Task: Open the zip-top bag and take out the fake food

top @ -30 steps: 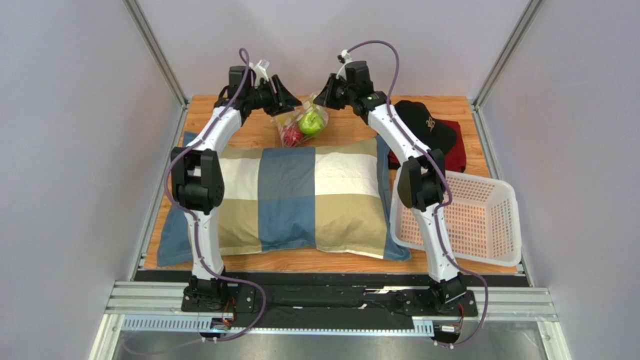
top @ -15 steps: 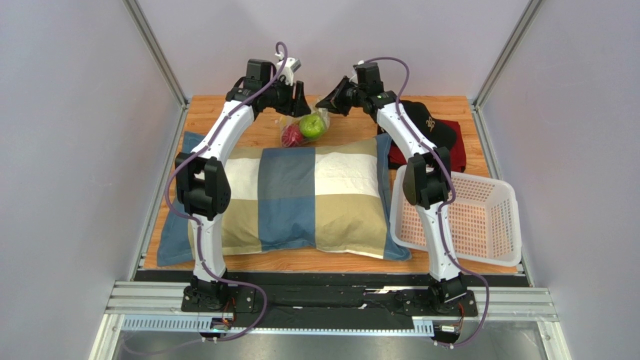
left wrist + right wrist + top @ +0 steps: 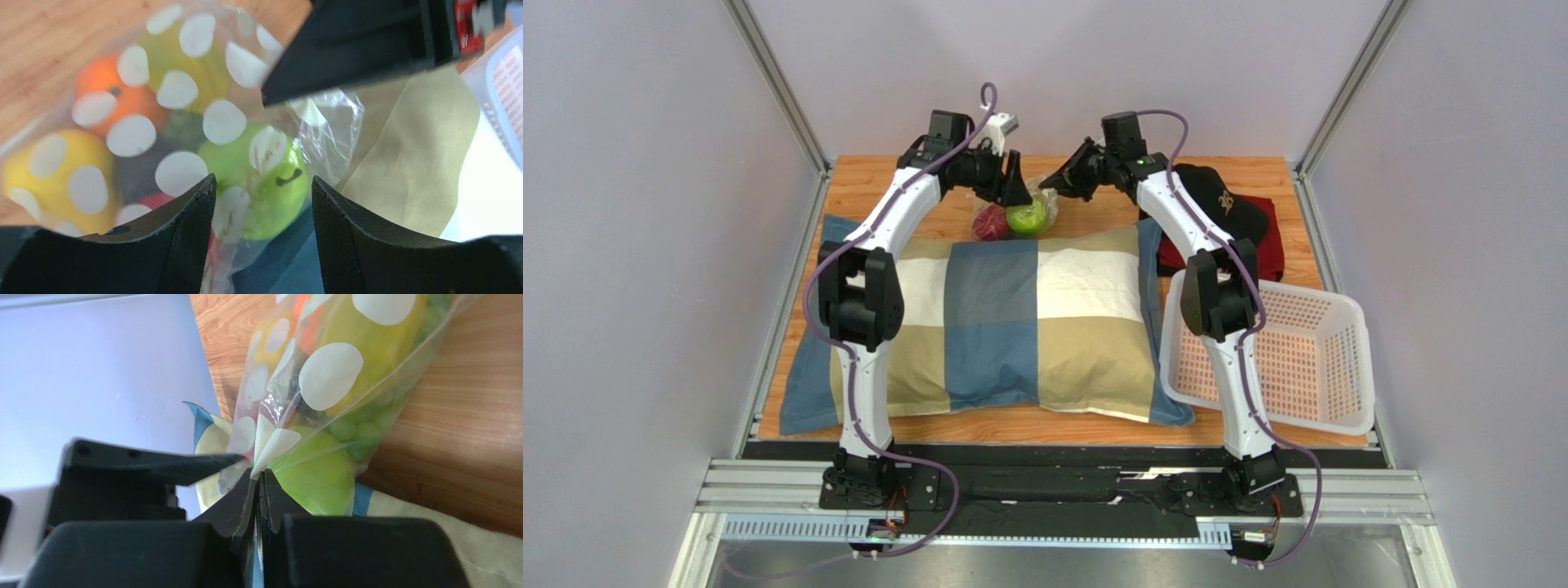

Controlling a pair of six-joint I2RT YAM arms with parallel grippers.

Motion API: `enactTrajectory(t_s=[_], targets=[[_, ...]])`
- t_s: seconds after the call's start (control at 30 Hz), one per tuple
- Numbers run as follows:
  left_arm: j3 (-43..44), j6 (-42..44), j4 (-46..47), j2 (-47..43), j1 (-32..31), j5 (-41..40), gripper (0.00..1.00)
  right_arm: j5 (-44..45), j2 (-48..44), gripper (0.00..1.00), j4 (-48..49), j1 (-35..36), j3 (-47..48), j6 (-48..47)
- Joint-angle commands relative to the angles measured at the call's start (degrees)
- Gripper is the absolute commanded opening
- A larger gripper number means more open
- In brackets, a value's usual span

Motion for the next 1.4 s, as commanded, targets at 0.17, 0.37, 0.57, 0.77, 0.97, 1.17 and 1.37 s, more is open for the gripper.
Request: enactTrajectory(t_s=[0.17, 0.37, 0.57, 0.77, 0.97, 1.17, 1.37], targets=[[-22.45, 8.18, 24.94, -16.53, -4.46, -3.64, 0.66, 4.36, -5.21, 0.08, -5.09, 2.01, 1.89, 12.30], [-15.42, 7.05, 18.09, -11.27, -5.16, -5.59, 0.67, 4.27, -6.44, 0.10, -5.79, 3.59, 1.28, 17.14], [-10.40, 5.73, 13.77, -7.13, -5.16, -5.50, 0.65, 5.76, -7.67, 0.11, -5.26, 4.03, 1.10, 20.31], [-10.93, 6.17, 12.45, -7.92, -5.16, -6.37, 0.64, 5.50, -6.79, 0.08, -5.44, 4.03, 1.01, 21.37], [-10.58, 4.94, 9.83, -6.34, -5.16, -8.22, 0.62, 5.32, -6.70, 0.06, -4.39, 4.03, 0.75, 22.51], [-8.30, 4.06, 6.92, -3.70, -4.90, -13.93, 0.38, 5.15, -6.79, 0.06, -4.21, 3.77, 0.75, 22.95], [-7.94, 3.97, 8.23, -4.49, -4.64, -17.71, 0.00, 6.20, -6.53, 0.30, -5.43, 2.28, 0.40, 21.11]])
